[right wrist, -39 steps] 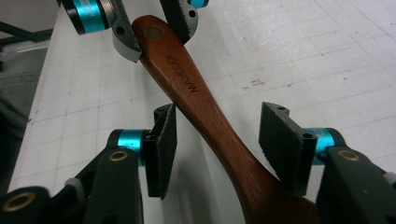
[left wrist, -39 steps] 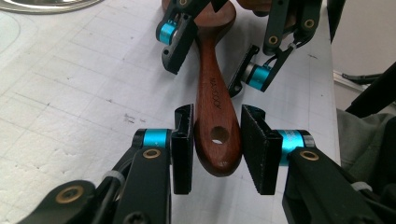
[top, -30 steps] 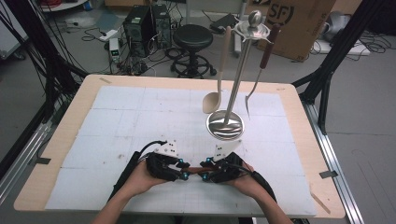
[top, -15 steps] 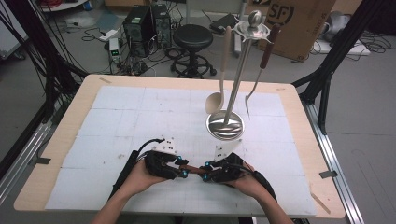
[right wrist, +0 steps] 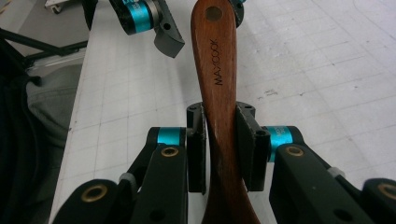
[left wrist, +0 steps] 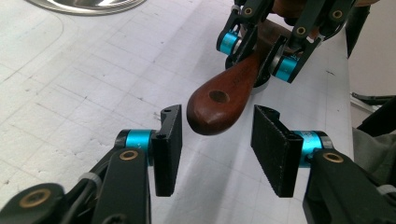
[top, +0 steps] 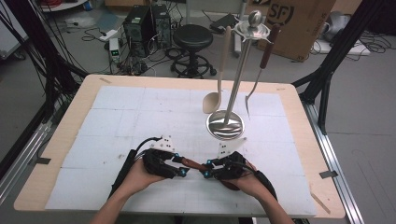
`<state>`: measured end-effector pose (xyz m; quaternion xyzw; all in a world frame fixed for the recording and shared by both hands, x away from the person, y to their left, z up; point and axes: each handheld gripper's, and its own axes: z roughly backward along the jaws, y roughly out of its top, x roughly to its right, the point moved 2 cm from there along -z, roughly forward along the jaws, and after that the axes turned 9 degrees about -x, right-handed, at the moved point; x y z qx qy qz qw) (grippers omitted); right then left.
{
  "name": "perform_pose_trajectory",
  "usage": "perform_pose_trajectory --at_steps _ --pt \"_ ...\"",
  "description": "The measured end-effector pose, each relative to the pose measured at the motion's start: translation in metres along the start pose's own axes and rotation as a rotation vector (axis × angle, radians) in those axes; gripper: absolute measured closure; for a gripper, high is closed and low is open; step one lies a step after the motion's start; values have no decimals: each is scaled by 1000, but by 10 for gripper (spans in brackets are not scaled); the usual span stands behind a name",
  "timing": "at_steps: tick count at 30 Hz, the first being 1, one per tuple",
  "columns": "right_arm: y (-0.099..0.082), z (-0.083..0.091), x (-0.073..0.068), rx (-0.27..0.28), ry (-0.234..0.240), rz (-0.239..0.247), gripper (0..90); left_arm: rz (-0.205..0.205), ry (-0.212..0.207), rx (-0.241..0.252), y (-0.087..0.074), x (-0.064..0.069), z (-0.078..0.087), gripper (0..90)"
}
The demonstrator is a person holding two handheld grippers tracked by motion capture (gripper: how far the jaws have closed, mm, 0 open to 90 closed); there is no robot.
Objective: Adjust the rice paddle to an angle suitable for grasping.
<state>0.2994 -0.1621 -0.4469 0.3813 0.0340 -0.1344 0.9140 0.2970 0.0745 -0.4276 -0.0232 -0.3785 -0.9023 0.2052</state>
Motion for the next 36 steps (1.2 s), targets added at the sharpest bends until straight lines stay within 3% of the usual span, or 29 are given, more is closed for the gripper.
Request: perform_pose_trajectory --at_steps 8,20,36 --pt "0 1 1 15 -13 -13 753 -1 -2 1 0 0 0 579" --pt "0 2 1 27 21 -50 714 3 3 9 0 -1 1 595" --pt "1 1 2 10 37 -61 745 3 3 29 1 0 3 610"
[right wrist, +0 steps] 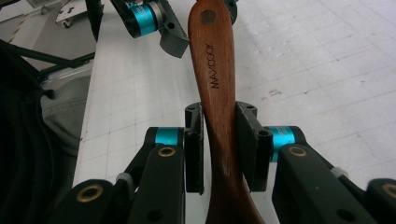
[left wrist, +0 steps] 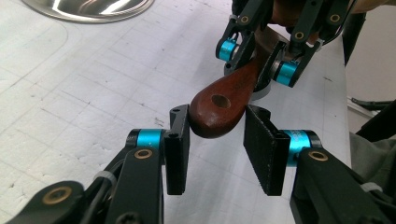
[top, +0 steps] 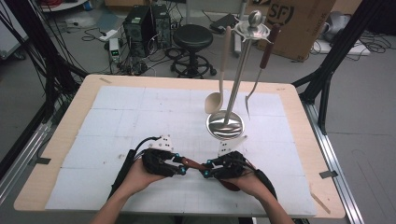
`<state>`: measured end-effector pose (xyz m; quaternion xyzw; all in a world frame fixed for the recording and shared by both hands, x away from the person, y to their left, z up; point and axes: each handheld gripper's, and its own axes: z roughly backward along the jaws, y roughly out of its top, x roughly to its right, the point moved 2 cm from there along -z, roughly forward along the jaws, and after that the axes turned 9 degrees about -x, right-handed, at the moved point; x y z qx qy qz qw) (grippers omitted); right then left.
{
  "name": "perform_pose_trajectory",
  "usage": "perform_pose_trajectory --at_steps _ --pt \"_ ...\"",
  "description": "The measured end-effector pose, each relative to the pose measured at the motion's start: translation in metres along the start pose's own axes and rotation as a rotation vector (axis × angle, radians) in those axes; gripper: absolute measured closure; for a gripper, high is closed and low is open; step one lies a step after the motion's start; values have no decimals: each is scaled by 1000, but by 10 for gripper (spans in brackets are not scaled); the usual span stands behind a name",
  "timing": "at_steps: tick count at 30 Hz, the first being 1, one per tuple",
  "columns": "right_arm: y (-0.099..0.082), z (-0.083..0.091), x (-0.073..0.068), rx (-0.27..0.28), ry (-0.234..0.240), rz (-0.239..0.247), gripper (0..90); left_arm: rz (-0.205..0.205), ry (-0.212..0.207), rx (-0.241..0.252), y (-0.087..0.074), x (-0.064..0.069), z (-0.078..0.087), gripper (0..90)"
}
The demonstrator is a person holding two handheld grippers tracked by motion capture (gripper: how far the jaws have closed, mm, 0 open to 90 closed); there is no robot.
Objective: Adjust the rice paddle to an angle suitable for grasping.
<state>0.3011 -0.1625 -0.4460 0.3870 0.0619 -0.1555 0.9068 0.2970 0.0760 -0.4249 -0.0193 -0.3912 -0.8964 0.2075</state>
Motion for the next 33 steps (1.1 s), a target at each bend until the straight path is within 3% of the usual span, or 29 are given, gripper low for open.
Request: perform_pose_trajectory --at_steps 13,18,33 --pt "5 2 -2 31 -26 -19 749 5 -1 -3 -1 -2 1 586" --pt "9 3 -3 63 -21 -37 749 6 -4 3 0 -1 1 590" --pt "8 -1 -2 54 15 -82 712 6 -7 14 0 -1 3 599"
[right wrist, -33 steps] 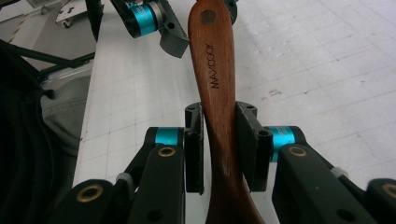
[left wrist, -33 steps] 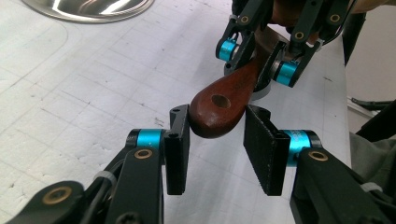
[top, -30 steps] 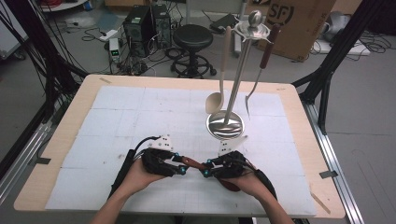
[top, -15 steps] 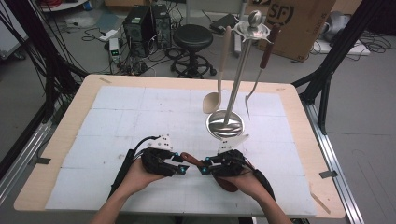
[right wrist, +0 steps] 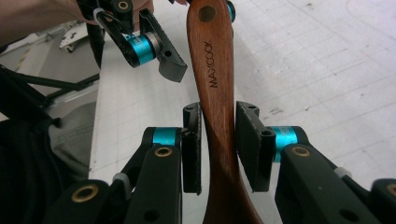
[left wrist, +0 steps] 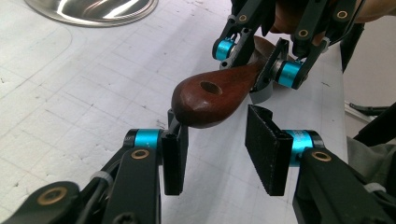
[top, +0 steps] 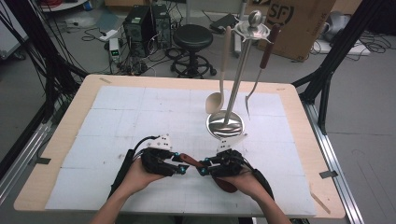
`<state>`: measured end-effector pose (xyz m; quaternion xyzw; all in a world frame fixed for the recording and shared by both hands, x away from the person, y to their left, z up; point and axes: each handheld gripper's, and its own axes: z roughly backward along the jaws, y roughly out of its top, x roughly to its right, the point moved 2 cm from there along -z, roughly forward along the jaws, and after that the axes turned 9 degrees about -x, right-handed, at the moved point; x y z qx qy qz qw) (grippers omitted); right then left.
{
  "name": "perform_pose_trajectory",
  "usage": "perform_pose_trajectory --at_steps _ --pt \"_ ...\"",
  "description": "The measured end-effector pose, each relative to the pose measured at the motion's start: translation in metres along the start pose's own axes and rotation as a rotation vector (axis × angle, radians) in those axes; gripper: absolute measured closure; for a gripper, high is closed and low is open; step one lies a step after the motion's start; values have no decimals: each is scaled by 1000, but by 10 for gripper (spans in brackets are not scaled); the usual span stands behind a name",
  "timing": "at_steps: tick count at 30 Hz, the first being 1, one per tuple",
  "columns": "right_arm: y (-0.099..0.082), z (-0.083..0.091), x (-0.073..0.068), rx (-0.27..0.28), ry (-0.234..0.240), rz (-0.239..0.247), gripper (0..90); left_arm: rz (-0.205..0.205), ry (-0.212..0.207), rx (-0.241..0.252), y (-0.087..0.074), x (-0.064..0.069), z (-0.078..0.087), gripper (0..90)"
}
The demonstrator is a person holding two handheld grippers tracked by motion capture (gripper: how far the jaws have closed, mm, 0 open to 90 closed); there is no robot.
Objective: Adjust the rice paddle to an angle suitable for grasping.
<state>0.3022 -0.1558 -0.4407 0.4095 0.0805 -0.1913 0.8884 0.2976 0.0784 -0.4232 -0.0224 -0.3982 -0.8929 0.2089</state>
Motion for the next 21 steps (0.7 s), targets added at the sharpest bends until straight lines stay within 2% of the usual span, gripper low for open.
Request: perform_pose_trajectory --at_steps 4,9,16,21 --pt "-1 -2 0 -21 19 -14 709 -4 0 -3 0 0 0 599" --pt "-1 -1 1 -19 10 -17 753 1 -4 8 0 0 1 587" --pt "6 6 4 48 6 -61 755 7 7 20 0 -1 4 541" --pt "14 8 6 88 -19 -59 756 11 17 27 0 -2 6 499"
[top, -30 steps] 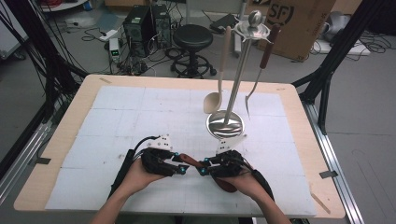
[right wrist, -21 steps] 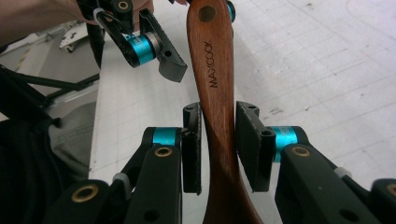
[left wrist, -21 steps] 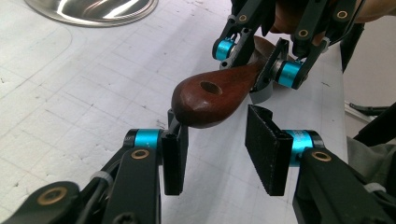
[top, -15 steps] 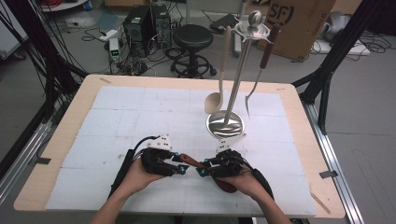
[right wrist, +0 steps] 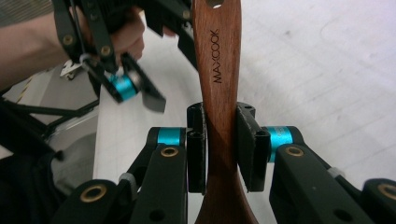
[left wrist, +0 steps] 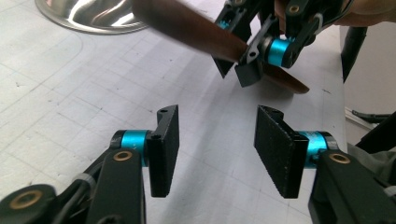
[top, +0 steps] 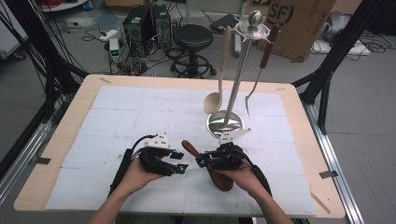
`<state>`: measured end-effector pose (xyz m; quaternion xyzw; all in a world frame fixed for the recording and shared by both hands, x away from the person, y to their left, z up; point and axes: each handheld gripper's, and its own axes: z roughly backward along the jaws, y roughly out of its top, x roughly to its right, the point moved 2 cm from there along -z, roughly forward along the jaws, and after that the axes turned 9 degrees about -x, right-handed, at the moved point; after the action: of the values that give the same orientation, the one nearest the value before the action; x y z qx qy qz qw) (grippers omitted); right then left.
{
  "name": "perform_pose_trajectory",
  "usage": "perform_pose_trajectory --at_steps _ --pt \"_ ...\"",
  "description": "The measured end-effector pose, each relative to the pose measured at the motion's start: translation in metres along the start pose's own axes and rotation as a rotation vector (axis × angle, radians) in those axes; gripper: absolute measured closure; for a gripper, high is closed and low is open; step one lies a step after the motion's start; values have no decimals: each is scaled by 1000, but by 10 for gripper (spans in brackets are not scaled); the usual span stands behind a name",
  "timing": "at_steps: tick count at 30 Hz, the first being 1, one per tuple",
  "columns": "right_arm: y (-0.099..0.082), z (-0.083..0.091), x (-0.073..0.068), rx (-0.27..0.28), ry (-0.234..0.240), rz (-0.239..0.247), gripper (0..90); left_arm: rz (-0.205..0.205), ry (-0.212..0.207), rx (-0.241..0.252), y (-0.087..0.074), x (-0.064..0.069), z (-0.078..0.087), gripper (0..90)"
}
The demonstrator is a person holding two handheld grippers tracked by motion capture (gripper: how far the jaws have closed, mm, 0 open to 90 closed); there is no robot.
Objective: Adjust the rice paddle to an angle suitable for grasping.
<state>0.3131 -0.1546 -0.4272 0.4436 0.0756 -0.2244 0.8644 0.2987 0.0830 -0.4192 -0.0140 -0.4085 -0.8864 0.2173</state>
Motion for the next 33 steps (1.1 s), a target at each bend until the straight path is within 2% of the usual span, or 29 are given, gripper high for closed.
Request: perform_pose_trajectory --at_steps 7,17,29,33 --pt "17 5 0 84 -29 -15 757 7 14 26 1 0 3 475" --pt "38 4 -5 175 -65 6 758 7 20 46 2 0 6 438" --pt "53 -3 -16 207 -86 40 759 8 28 58 2 1 7 435" --pt "54 -6 -18 215 -84 41 760 -3 37 44 2 1 6 451"
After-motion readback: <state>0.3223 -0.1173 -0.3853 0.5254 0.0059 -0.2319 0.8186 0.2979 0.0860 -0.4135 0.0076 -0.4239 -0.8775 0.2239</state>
